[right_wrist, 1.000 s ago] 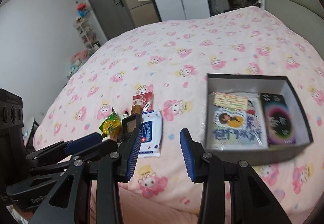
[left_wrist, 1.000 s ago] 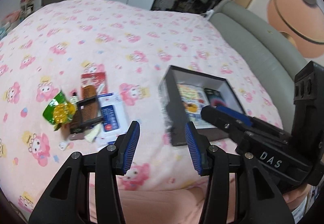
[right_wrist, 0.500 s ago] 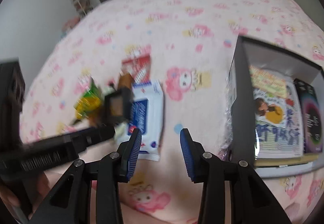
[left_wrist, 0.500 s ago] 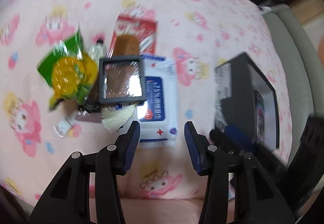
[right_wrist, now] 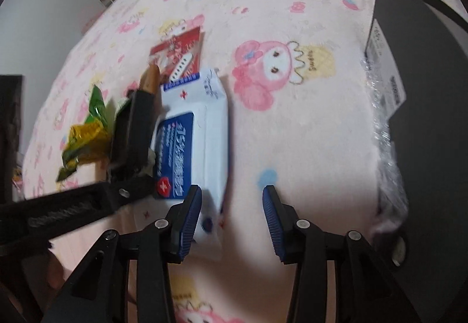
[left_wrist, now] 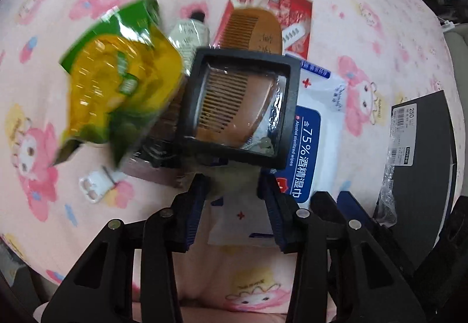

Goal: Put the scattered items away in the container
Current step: 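Grasp the white alcohol wipes pack with the left tool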

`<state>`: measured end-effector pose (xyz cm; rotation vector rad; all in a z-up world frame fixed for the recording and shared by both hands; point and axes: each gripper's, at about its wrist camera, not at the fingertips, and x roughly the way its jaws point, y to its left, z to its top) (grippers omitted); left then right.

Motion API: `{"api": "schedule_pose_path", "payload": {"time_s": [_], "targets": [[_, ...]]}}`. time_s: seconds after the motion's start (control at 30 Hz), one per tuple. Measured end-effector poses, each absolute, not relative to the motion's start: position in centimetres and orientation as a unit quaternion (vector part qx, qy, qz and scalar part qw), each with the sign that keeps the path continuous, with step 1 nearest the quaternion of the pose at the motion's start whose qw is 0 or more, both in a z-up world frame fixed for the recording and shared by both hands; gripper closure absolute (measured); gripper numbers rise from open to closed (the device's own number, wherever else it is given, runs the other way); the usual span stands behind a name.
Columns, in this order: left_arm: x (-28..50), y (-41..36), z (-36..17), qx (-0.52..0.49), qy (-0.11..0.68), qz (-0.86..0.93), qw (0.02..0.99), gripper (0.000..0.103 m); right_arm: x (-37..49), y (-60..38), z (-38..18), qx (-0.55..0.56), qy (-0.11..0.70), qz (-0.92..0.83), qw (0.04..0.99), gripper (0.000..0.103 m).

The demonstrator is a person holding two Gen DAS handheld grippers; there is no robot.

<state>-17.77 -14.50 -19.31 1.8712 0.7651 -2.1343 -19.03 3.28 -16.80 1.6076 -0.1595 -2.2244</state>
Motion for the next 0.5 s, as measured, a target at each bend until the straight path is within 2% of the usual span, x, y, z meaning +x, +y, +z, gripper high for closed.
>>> {"api": "schedule_pose_path", "payload": {"time_s": [0.07,0.1,0.13,0.23,0.37,0.47,0.5], "targets": [[-17.6,-14.5,-19.5,0.636,0.273,-0.717,0.091,0.058,-19.0,3.2,-17.3,0.582,-0.063,-0.784,0.205,0.064],[-17.5,-14.3,-19.7,0.639,0.281,-0.712,0.080,0.051,-18.7,3.3,-17.3,0.583,-0.065,-0.782,0.210,0.064],[-17.4,-14.1,-19.9,0.643,0.290,-0.705,0.067,0.048,-18.4,3.3,-17.4,0.584,-0.067,-0.780,0.215,0.064],[-17.1,-13.0,-20.2,0.655,0.302,-0.692,0.030,0.048,-17.3,4.0,-16.9,0.586,-0.067,-0.774,0.229,0.064],[-16.7,-10.9,-19.4,0.658,0.283,-0.698,-0.009,0.056,-15.8,5.6,-15.7,0.579,-0.055,-0.784,0.219,0.064],[-16.0,-9.0,-18.1,0.649,0.255,-0.715,-0.039,0.073,-14.8,6.8,-15.1,0.577,-0.052,-0.791,0.198,0.064],[-15.8,-8.2,-17.5,0.646,0.240,-0.723,-0.057,0.075,-14.6,7.2,-15.1,0.576,-0.054,-0.792,0.193,0.064]]}}
